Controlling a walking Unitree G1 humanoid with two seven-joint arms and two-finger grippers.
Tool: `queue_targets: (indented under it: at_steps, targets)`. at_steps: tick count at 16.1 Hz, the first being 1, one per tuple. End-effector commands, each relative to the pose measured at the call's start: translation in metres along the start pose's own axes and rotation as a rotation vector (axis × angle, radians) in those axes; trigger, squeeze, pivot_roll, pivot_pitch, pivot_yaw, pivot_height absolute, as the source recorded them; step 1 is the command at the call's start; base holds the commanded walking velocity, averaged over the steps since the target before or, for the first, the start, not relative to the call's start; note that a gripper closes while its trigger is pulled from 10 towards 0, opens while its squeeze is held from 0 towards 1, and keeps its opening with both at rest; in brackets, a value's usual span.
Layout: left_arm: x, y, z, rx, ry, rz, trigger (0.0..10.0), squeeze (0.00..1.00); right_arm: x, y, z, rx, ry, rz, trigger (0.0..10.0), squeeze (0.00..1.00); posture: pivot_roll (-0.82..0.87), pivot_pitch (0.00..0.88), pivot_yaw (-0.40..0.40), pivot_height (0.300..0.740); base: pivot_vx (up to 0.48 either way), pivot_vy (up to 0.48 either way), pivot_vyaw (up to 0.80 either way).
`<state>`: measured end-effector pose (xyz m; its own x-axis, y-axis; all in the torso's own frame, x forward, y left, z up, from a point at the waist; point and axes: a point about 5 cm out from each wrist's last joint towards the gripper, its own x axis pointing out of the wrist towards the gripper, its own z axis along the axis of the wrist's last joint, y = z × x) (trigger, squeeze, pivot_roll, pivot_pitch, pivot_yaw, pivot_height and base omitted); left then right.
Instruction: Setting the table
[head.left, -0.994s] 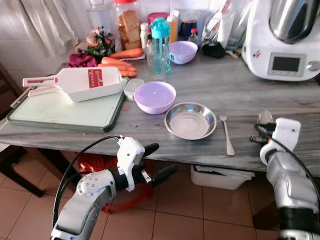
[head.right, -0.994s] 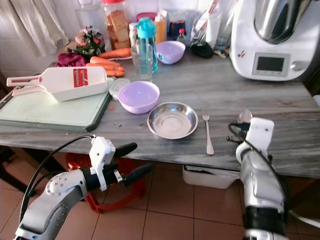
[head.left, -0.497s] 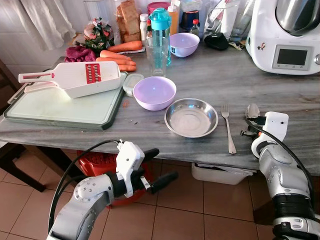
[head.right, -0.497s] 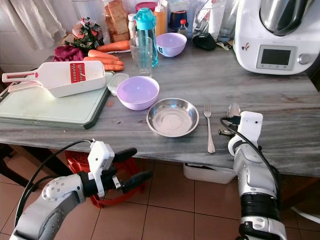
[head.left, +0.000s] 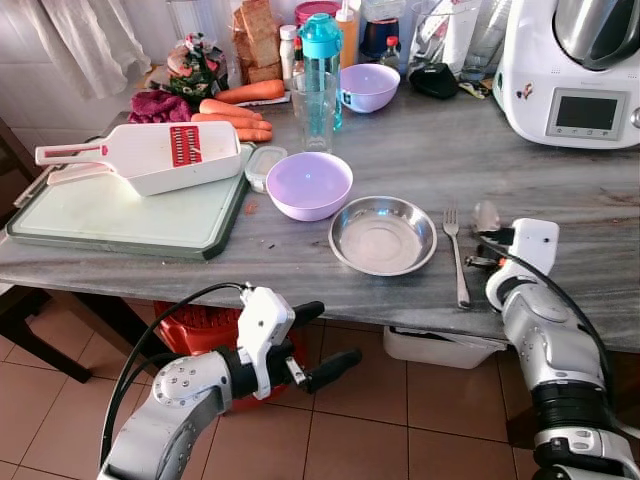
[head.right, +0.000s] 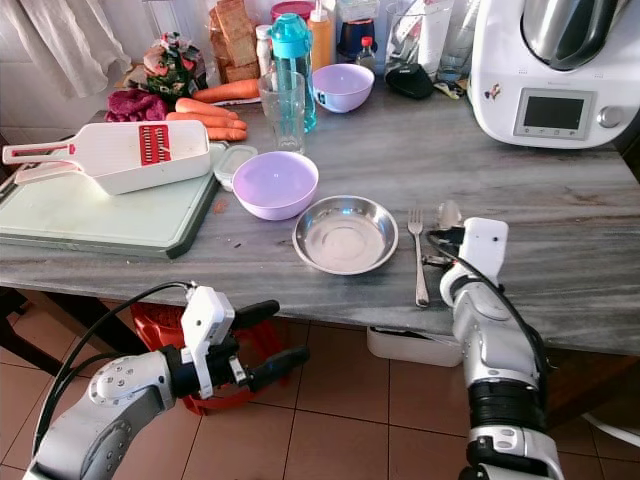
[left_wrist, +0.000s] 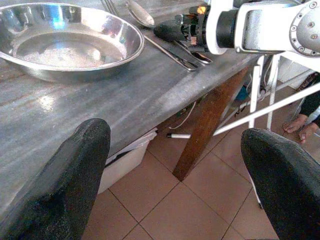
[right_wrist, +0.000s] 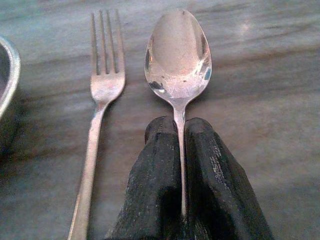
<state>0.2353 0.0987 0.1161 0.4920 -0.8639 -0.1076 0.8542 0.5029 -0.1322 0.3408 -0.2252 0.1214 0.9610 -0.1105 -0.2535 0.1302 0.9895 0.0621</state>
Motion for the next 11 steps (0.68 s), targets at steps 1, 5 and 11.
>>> queue_targets:
  at_steps: [1, 5, 11]
  targets:
    - [0.0000, 0.0000, -0.0006, 0.018, 0.014, -0.005, 10.0, 0.00, 0.0006, 0.0008, 0.0002, 0.004, 0.000, 0.002, 10.0, 0.64, -0.04, 0.101, 0.064, 0.740, 0.000, 0.000, 0.00]
    - [0.0008, 0.0003, -0.0018, 0.018, 0.013, -0.005, 10.0, 0.00, 0.0001, -0.0032, -0.0020, 0.007, 0.008, -0.010, 10.0, 1.00, -0.04, 0.099, 0.064, 0.740, 0.000, 0.000, 0.00]
    - [0.0022, 0.0006, -0.0038, 0.017, 0.015, -0.004, 10.0, 0.00, -0.0022, -0.0029, 0.0051, 0.003, -0.036, -0.007, 10.0, 1.00, -0.04, 0.100, 0.064, 0.740, 0.000, 0.000, 0.00]
